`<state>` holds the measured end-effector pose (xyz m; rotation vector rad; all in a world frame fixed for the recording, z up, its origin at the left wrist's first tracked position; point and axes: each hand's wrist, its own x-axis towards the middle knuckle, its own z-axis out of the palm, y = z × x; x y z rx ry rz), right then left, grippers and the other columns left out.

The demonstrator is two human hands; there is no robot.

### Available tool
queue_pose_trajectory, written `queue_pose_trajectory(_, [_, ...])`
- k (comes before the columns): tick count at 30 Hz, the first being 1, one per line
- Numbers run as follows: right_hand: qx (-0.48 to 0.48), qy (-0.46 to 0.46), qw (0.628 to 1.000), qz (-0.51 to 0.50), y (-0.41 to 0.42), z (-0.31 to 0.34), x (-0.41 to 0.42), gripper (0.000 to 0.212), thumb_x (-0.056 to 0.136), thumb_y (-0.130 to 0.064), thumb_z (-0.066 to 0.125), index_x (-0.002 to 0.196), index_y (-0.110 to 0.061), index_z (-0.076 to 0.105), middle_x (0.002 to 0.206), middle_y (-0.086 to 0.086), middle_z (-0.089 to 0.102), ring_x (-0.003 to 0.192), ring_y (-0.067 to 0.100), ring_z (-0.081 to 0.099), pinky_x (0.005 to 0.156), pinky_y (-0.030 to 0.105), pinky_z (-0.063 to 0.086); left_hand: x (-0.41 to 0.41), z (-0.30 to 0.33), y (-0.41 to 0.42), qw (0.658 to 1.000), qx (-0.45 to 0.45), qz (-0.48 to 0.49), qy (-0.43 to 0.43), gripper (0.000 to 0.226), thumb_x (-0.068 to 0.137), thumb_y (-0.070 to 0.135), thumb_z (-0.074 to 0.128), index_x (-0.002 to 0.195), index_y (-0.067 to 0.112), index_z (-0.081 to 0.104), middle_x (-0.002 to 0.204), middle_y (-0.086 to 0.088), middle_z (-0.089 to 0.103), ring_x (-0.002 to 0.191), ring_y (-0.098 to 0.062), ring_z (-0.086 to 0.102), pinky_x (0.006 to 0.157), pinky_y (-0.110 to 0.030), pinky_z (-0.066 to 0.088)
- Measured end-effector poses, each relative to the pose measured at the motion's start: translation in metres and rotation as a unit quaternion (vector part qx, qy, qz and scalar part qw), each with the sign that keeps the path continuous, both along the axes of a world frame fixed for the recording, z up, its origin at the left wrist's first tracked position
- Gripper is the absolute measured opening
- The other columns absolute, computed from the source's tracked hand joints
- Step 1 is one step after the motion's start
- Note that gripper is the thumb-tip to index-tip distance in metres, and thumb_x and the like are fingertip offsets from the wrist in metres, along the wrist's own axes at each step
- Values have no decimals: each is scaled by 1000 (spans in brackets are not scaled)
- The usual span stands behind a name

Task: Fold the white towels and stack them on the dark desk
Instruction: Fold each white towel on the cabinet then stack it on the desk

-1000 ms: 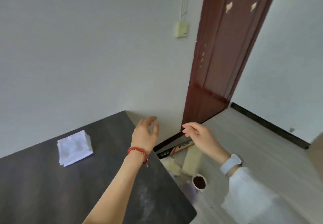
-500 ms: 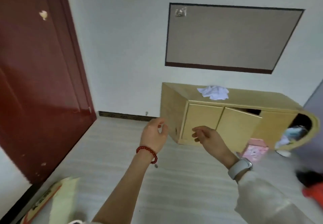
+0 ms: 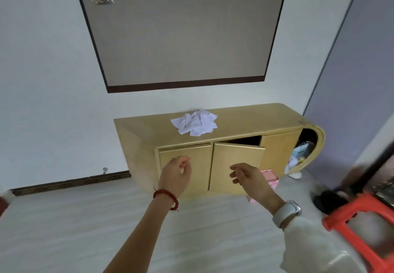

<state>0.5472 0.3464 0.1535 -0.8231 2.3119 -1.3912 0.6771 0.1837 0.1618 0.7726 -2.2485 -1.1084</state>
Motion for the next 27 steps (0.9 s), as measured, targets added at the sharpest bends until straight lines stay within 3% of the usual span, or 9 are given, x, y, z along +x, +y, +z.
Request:
queue_pose_trajectory(8, [50, -44, 997, -38, -57, -17, -179, 22, 95, -5, 41, 102, -5, 62, 77, 0, 62, 64, 9, 59, 55, 7, 43, -198, -21, -75, 998, 26, -25, -52, 20, 91, 16, 50, 106, 12, 63, 102, 1, 64, 88, -10, 57, 75, -16, 37])
queue_pose_trajectory(13, [85, -40, 996, -7, -112, -45, -290, 22, 94, -10, 41, 101, -10, 62, 80, -1, 63, 64, 7, 59, 59, 9, 40, -302, -54, -121, 995, 49, 5, -84, 21, 91, 14, 50, 107, 10, 63, 105, -3, 65, 91, -15, 59, 80, -21, 42])
queue_pose_trajectory(19, [107, -66, 990, 65, -183, -76, -395, 19, 93, -9, 42, 94, -15, 60, 78, -1, 63, 65, 8, 59, 62, 15, 44, -381, -99, -180, 975, 122, 124, -138, 21, 91, 14, 49, 106, 9, 64, 104, -7, 67, 96, -22, 61, 77, -20, 38])
queue_pose_trajectory(23, [131, -80, 982, 111, -238, -92, -446, 20, 92, -6, 41, 96, -13, 58, 82, 3, 62, 76, 21, 59, 74, 31, 48, -416, -115, -207, 963, 148, 172, -143, 21, 92, 14, 47, 106, 9, 62, 93, 0, 62, 86, -16, 57, 72, -19, 35])
queue_pose_trajectory(27, [154, -91, 971, 161, -289, -109, -471, 23, 94, -11, 39, 107, -12, 59, 85, -1, 62, 80, 18, 59, 71, 26, 45, -449, -136, -243, 950, 172, 196, -172, 24, 93, 14, 46, 111, 10, 61, 100, -3, 63, 84, -12, 51, 72, -17, 33])
